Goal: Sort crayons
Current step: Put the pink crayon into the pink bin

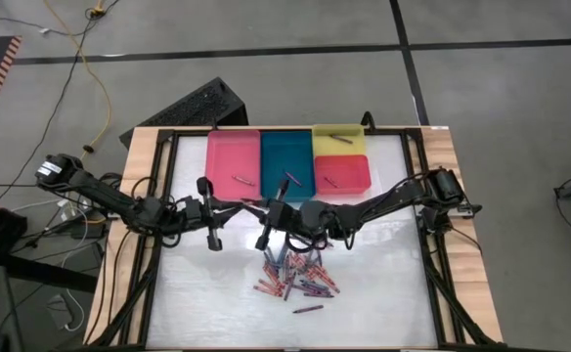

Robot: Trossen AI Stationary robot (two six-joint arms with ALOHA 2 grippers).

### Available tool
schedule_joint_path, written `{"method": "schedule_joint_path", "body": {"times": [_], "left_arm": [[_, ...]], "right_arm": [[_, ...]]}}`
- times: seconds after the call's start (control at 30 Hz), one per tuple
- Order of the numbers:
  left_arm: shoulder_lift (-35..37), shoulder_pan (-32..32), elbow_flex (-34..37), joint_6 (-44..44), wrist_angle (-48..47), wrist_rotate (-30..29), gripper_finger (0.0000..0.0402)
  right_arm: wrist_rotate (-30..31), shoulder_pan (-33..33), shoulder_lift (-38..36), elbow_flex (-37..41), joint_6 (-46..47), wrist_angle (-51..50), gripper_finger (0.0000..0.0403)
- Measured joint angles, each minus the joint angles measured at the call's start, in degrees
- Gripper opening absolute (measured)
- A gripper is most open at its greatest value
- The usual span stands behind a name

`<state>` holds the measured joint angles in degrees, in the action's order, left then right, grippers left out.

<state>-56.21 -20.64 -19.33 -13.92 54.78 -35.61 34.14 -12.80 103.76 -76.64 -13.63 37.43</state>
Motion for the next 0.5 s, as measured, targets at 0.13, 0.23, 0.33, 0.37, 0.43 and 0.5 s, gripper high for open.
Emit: {"method": "schedule_joint_path", "body": {"times": [0.13, 0.23, 0.33, 0.37, 0.43, 0.5], "left_arm": [[0.0, 0.0, 0.0, 2.0, -6.6, -4.5, 0.0055], [0.1, 0.0, 0.0, 3.8, -10.2, -7.8, 0.0084], [0.1, 0.0, 0.0, 7.3, -15.5, -11.2, 0.0115], [0.1, 0.0, 0.0, 9.1, -17.7, -11.9, 0.0124], [0.1, 0.0, 0.0, 12.9, -22.5, -12.1, 0.0139], [0.1, 0.0, 0.0, 16.6, -26.5, -11.3, 0.0149]], "right_arm": [[2.7, 0.3, 0.0, 0.0, 0.0, 0.1, 0.0005], [3.9, 1.0, 0.0, 0.0, 0.0, 0.0, 0.0005], [4.7, 3.0, 0.2, 0.0, 2.1, -2.3, 0.0005], [4.7, 4.1, 0.4, 0.0, 3.8, -3.5, 0.0005], [4.7, 6.3, 0.6, 0.0, 7.6, -6.8, 0.0005], [2.9, 8.9, 0.9, 0.0, 12.5, -10.7, 0.0005]]}}
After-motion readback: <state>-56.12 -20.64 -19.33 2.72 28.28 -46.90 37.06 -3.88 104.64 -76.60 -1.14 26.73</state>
